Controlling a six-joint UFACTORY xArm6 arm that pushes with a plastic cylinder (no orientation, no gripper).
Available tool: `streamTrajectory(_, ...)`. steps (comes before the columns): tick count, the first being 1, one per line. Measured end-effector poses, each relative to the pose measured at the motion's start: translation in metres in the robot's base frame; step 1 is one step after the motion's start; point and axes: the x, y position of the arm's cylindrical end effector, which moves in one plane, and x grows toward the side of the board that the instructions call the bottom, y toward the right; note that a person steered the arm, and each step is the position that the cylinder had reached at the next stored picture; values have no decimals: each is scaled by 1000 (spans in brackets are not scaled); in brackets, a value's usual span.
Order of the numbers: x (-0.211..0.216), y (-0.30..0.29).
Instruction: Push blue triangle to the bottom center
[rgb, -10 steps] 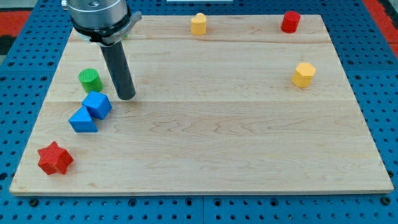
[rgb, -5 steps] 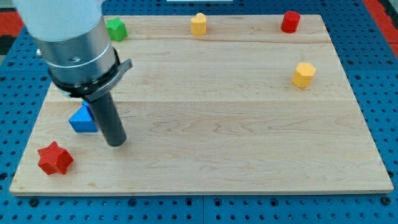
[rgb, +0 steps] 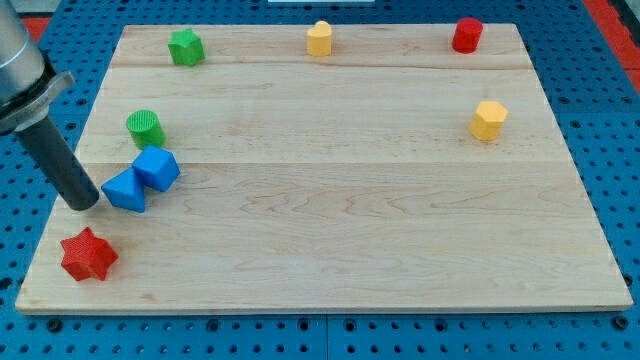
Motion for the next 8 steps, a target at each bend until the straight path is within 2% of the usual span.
streamTrajectory(2, -6, 19)
streamTrajectory(4, -6, 75)
streamTrajectory(6, 25, 120)
streamTrajectory(8, 34, 179)
